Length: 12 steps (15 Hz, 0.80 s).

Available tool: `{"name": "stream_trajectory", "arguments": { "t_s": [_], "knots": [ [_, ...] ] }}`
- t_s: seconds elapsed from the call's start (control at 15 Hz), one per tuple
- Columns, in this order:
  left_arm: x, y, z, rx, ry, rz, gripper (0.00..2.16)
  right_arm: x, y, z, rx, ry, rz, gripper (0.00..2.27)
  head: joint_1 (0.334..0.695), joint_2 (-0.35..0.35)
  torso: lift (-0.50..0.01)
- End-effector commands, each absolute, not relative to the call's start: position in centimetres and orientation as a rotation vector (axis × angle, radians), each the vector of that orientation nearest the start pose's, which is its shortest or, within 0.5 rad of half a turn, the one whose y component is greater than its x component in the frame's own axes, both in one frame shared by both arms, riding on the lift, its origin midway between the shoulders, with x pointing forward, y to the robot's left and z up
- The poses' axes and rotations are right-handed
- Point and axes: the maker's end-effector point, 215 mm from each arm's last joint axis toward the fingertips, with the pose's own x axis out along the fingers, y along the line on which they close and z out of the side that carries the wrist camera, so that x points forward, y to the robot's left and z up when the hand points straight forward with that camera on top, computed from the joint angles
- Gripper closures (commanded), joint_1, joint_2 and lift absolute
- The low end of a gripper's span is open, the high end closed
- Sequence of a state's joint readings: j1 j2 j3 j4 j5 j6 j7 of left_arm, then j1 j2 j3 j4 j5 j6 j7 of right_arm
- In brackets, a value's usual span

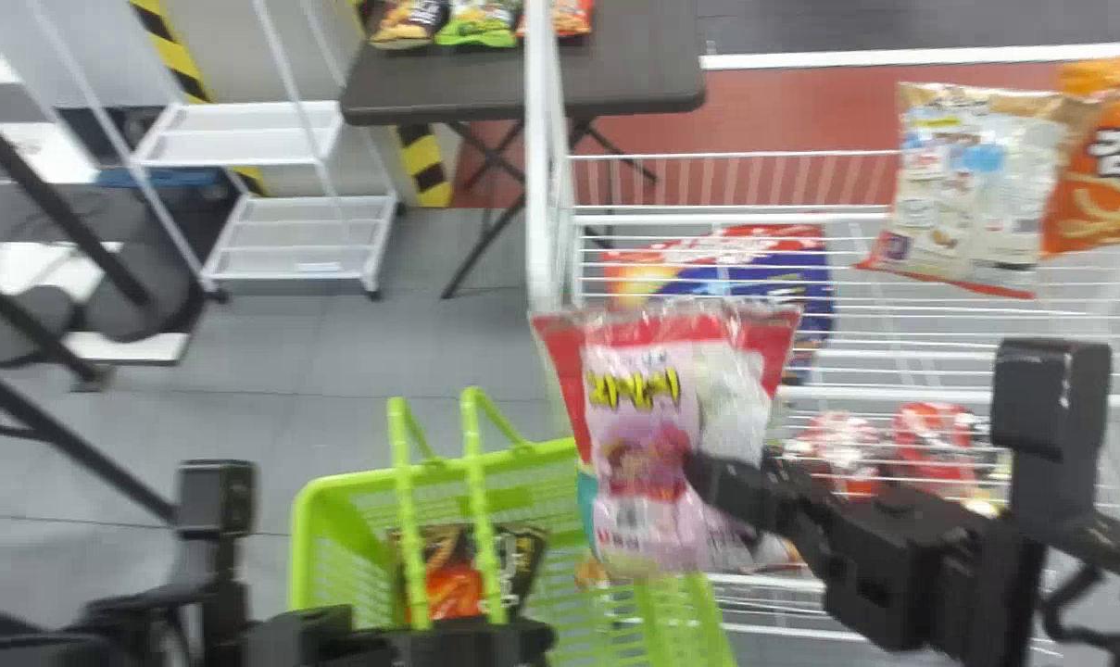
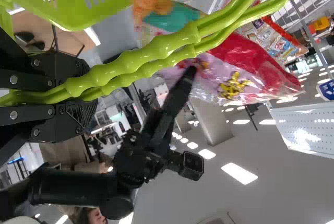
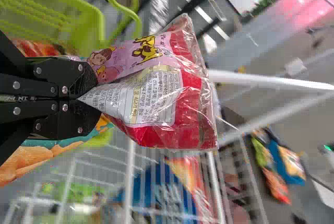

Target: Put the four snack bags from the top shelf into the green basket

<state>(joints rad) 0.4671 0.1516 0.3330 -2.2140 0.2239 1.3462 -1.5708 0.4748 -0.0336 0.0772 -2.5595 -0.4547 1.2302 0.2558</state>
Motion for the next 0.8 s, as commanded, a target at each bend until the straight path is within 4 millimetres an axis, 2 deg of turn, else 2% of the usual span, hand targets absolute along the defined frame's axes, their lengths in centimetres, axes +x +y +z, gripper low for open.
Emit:
{"name": "stream_trajectory", "arguments": {
  "t_s": [0.0,0.07,0.13,0.2,0.27,0.33,0.4,0.6,0.73],
  "knots": [
    [22.7,14.2,-35.2,-0.892,0.807,-1.203,2.15,29.6,0.0,-36.3,0.353,0.773,0.747,2.25,0.695,0.224,0.0],
    [22.8,14.3,-35.2,-0.89,0.805,-1.202,2.15,29.0,1.1,-37.7,0.332,0.808,0.766,2.24,0.695,0.285,0.0],
    [22.7,14.2,-35.2,-0.889,0.805,-1.204,2.15,28.7,1.8,-39.2,0.319,0.841,0.776,2.23,0.695,0.305,0.0],
    [22.8,14.1,-35.1,-0.887,0.804,-1.207,2.15,28.7,2.6,-40.8,0.304,0.872,0.785,2.01,0.695,0.328,0.0],
    [22.8,14.1,-35.0,-0.886,0.804,-1.209,2.15,28.6,3.0,-42.1,0.293,0.903,0.795,1.58,0.695,0.349,0.0],
    [22.8,14.0,-35.0,-0.884,0.803,-1.21,2.15,28.7,2.6,-43.1,0.27,0.919,0.788,0.55,0.695,0.35,0.0],
    [22.8,14.2,-35.1,-0.884,0.804,-1.206,2.15,29.1,1.9,-43.6,0.239,0.917,0.765,0.0,0.695,0.35,0.0],
    [22.8,14.3,-35.1,-0.887,0.805,-1.201,2.15,31.3,-0.1,-42.7,0.246,0.863,0.724,0.03,0.695,0.35,0.0],
    [22.8,14.4,-35.2,-0.888,0.805,-1.199,2.15,34.3,-4.0,-40.5,0.286,0.772,0.651,0.03,0.695,0.334,0.0]
  ]
}}
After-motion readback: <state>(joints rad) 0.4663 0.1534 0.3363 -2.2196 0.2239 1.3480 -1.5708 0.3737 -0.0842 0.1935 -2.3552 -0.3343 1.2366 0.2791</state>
